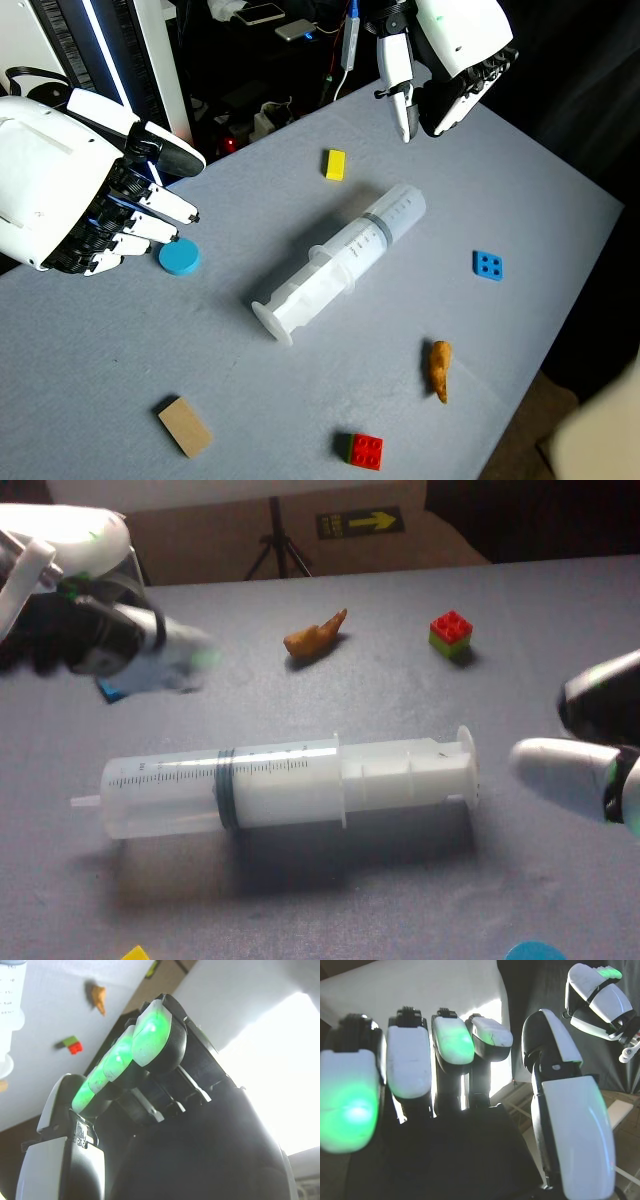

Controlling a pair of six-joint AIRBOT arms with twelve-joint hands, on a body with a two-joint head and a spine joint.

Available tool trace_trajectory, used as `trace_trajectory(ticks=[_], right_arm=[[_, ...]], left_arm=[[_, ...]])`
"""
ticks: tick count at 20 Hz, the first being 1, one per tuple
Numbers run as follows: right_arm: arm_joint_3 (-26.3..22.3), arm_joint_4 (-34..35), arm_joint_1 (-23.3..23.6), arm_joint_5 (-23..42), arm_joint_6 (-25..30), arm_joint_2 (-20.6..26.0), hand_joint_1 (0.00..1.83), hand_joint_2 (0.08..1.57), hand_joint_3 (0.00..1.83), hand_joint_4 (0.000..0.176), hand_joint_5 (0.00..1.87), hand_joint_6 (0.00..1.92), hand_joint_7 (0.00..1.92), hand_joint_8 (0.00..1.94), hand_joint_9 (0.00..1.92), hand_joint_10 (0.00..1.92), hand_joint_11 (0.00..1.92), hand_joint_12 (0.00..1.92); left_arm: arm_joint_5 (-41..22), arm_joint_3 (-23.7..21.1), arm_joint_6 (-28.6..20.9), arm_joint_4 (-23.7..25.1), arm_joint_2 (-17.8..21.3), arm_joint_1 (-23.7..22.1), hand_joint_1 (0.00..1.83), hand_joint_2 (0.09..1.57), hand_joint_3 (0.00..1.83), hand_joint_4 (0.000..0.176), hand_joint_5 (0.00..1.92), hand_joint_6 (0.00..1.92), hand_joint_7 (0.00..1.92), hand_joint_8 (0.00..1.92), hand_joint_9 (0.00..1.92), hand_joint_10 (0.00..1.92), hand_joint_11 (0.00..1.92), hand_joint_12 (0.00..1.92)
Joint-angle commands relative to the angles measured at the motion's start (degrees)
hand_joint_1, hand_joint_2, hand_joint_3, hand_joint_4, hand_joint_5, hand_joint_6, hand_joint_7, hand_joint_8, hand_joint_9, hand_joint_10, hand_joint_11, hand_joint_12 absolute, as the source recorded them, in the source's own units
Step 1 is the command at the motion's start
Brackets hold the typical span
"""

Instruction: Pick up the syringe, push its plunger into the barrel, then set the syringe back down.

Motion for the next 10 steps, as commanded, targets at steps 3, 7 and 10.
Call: trace_trajectory(ticks=[3, 7, 10], right_arm=[[0.02, -2.6, 0.17, 5.54, 0.38, 0.08, 0.2, 0.96, 0.0, 0.0, 0.04, 0.0, 0.04, 0.0, 0.03, 0.0, 0.0, 0.34], [0.02, -2.6, 0.17, 5.55, 0.38, 0.07, 0.21, 0.96, 0.0, 0.0, 0.02, 0.0, 0.03, 0.0, 0.02, 0.01, 0.0, 0.29], [0.04, -2.6, 0.17, 5.53, 0.38, -0.01, 0.19, 0.98, 0.0, 0.0, 0.01, 0.0, 0.03, 0.0, 0.01, 0.0, 0.0, 0.26]], left_arm=[[0.61, -0.02, 0.07, 5.17, 0.08, -0.62, 0.0, 1.06, 0.02, 0.077, 0.0, 0.0, 0.0, 0.0, 0.0, 0.0, 0.0, 0.0], [1.01, -0.03, -0.18, 5.15, 0.31, -0.65, 0.0, 1.06, 0.01, 0.08, 0.0, 0.0, 0.0, 0.0, 0.0, 0.0, 0.0, 0.0], [2.66, 0.2, -0.21, 5.15, 0.27, -0.58, 0.07, 1.03, 0.0, 0.079, 0.0, 0.0, 0.0, 0.0, 0.0, 0.0, 0.0, 0.0]])
